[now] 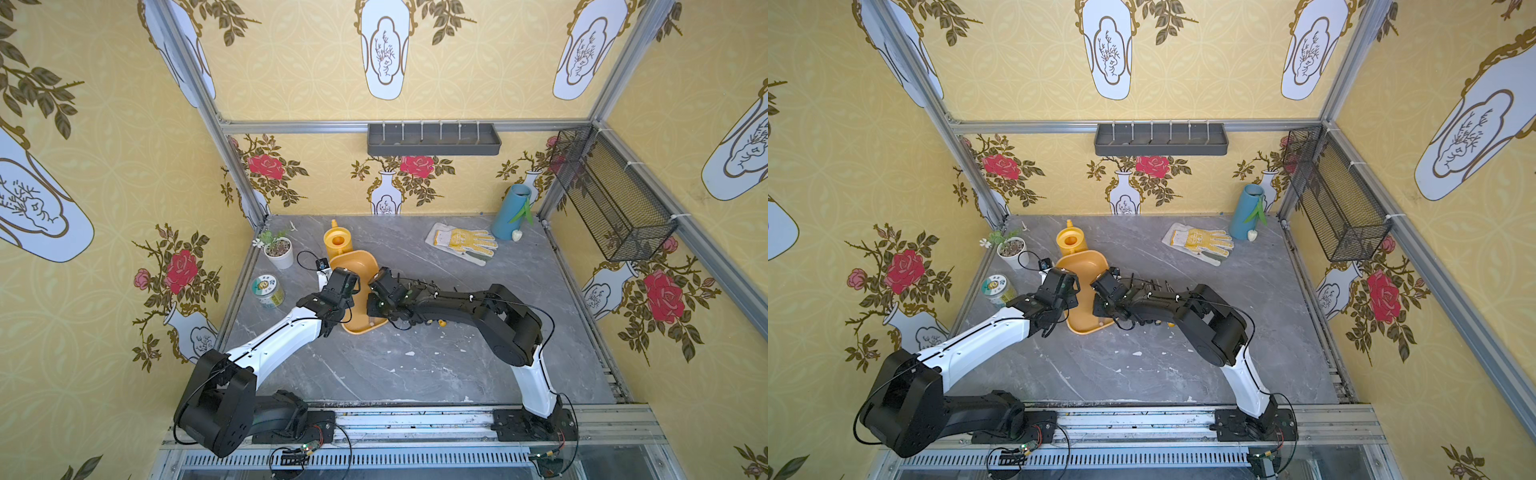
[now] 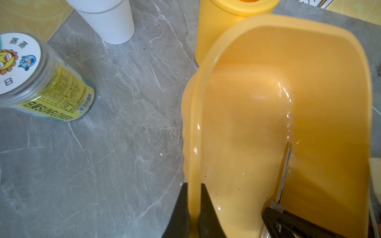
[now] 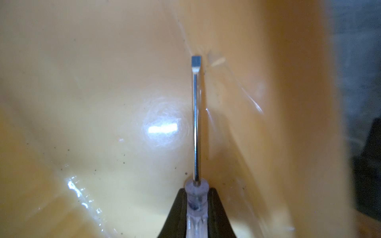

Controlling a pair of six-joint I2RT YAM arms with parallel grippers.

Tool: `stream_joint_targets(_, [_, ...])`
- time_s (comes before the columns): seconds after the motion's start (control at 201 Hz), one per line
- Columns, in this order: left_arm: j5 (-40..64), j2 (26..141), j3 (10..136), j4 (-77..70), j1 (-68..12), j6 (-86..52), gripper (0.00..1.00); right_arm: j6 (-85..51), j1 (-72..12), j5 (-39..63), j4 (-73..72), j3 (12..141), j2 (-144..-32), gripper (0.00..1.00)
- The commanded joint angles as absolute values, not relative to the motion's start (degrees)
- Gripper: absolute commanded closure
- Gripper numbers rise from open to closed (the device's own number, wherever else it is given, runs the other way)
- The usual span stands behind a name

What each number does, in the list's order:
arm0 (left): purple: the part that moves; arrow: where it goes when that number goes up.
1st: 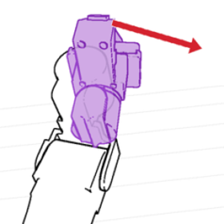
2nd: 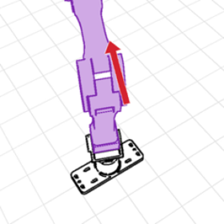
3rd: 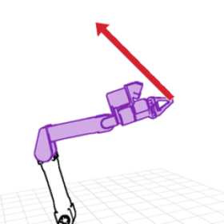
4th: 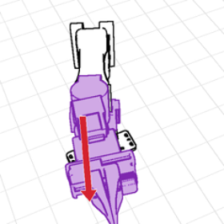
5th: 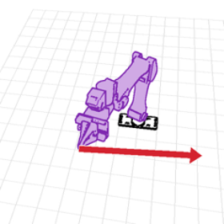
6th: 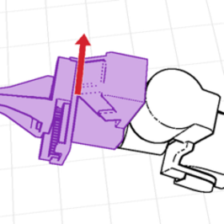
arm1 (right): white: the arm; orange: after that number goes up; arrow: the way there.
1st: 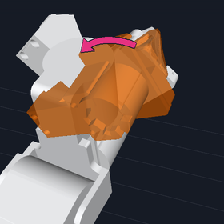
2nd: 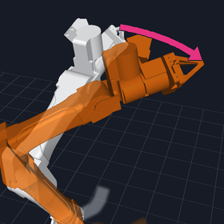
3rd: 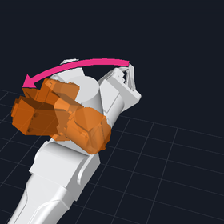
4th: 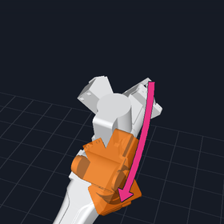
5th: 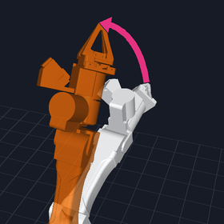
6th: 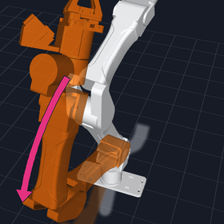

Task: Take out the screwdriver from the storage box
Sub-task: Pick up the screwdriver from the storage box.

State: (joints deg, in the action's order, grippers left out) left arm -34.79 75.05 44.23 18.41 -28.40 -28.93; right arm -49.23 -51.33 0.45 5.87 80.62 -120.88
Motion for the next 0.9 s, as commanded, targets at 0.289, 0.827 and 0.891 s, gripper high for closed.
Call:
stream_joint_targets(0.289, [-34.20,75.54,43.72,19.18,-28.39,-27.72,1.00,-46.09,-50.83,0.77,6.62,79.01,-116.82,1.00])
stream_joint_targets(0.827, [-33.86,76.11,43.88,18.97,-28.47,-27.88,1.00,-36.60,-48.78,0.07,10.50,75.72,-102.12,1.00])
stream_joint_targets(0.891, [-33.76,76.20,43.86,18.96,-28.42,-27.92,1.00,-35.25,-48.48,-1.50,12.65,75.48,-100.25,1.00])
